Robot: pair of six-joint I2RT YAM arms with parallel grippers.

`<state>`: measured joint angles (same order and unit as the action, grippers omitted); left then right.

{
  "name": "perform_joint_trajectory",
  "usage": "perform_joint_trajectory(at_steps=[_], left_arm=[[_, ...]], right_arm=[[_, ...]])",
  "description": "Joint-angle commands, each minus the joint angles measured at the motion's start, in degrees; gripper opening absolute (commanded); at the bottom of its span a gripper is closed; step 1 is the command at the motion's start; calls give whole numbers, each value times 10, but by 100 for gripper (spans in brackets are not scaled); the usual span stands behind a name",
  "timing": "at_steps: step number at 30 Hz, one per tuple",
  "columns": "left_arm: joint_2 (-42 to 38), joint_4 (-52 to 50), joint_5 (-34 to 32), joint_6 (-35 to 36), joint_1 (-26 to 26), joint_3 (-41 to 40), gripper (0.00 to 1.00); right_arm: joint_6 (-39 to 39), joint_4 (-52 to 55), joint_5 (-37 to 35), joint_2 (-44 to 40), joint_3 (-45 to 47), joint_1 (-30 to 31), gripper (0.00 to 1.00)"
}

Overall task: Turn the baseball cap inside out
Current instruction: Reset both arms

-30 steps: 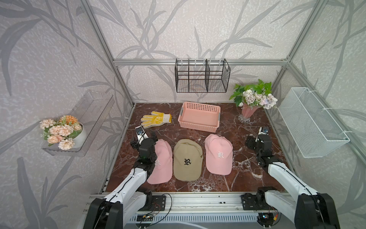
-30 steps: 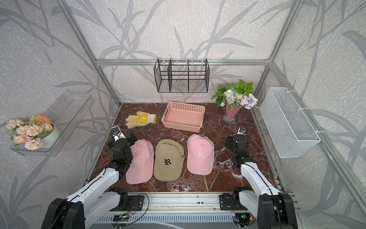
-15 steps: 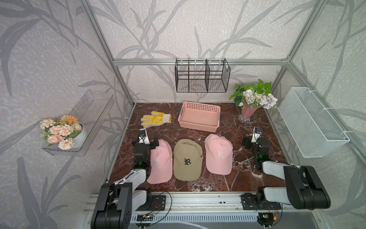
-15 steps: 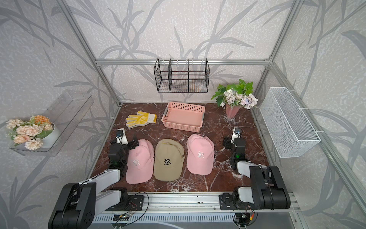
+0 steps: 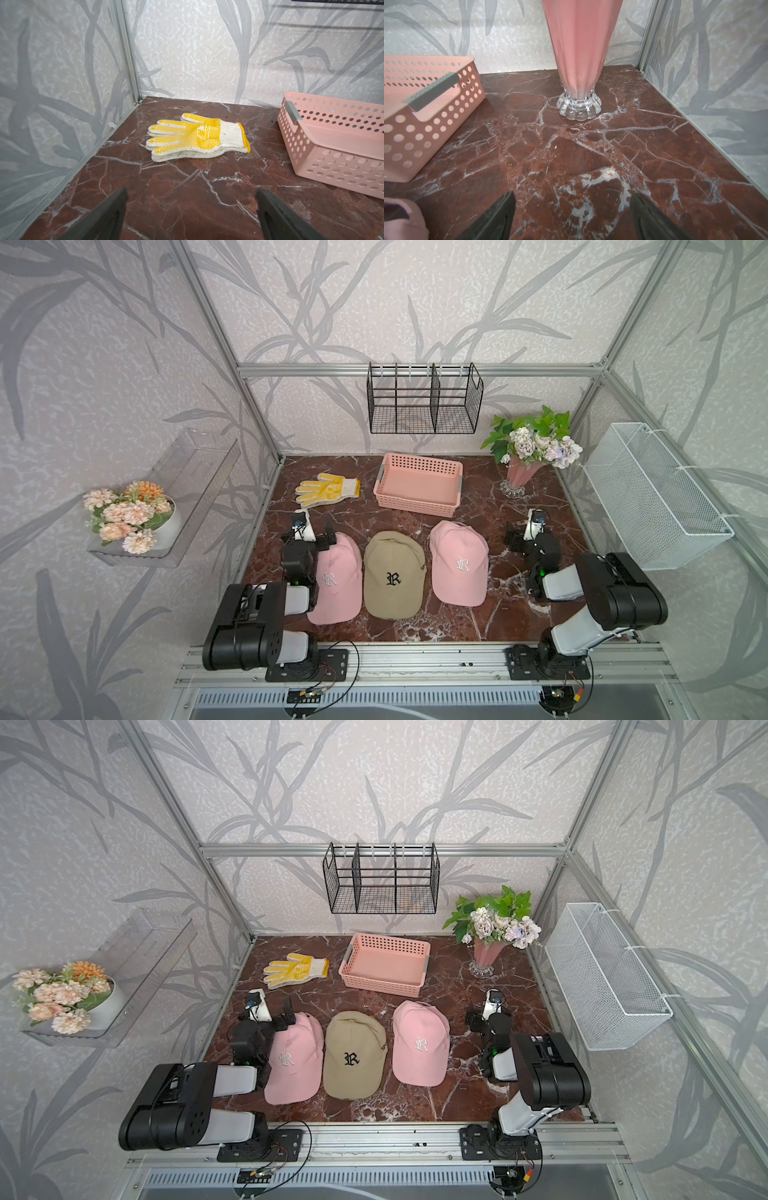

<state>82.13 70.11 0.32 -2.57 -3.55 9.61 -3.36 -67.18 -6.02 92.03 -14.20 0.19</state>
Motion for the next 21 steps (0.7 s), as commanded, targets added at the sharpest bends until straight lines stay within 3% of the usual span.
perform_joint_trajectory(at_steps=[1, 5, 21], left_arm=[[34, 90, 25, 1, -1, -13, 100], [43, 49, 35, 10, -1, 13, 100], [45, 50, 21, 10, 5, 15, 100]], right_arm=[[-2, 33, -11, -10, -30, -2, 99], [-11, 48, -30, -11, -38, -2, 99], [-12, 44, -35, -11, -36, -2, 99]])
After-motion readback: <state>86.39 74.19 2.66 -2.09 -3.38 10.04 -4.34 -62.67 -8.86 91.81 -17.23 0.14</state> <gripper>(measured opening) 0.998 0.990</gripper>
